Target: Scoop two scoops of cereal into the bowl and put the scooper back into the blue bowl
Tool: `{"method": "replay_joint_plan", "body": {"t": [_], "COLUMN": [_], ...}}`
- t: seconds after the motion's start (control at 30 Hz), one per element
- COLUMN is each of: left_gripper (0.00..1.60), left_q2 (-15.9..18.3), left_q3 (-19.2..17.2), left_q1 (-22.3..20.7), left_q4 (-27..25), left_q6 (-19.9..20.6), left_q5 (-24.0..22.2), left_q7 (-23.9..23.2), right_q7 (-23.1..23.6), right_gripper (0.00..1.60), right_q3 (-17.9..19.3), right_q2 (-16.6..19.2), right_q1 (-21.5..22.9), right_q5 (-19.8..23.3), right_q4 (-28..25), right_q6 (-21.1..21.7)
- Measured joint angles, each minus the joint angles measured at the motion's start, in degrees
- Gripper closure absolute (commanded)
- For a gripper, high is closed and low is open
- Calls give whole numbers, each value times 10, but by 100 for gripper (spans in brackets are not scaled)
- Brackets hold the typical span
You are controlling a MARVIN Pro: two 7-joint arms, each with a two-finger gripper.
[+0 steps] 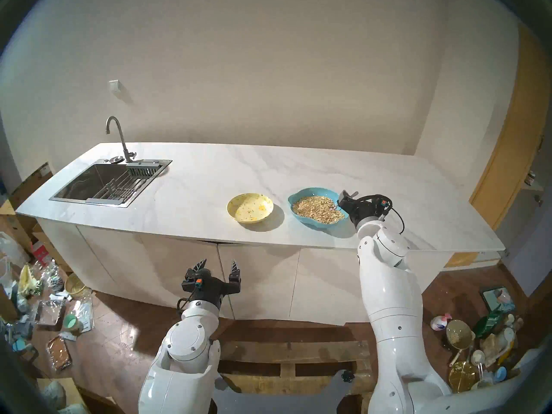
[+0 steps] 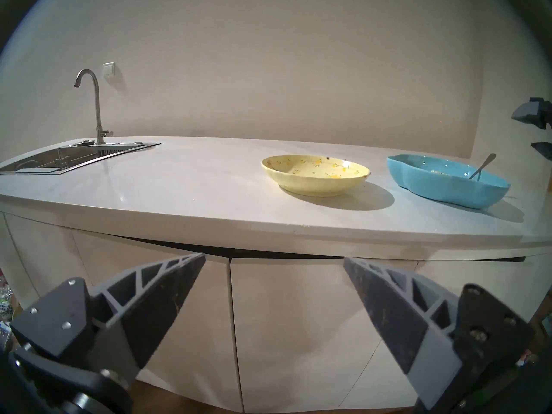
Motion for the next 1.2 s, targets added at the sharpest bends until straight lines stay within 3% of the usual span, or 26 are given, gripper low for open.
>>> {"method": "replay_joint_plan", "body": {"t": [0.6,1.2], "left_gripper": [0,0], "left_q2": [0,0], "left_q3": [0,0], "left_q1": [0,0], "left_q4": [0,0], "left_q6": [0,0], "left_q5": [0,0], "left_q7": [0,0], "right_q7": [2,15], "right_gripper": [0,0], "right_q3": [-10,-15], "right_q2": [0,19], "right_q1": [114,135], "right_q5": [2,-3], "right_q4": [102,150], "right_q6": [-10,-22]}}
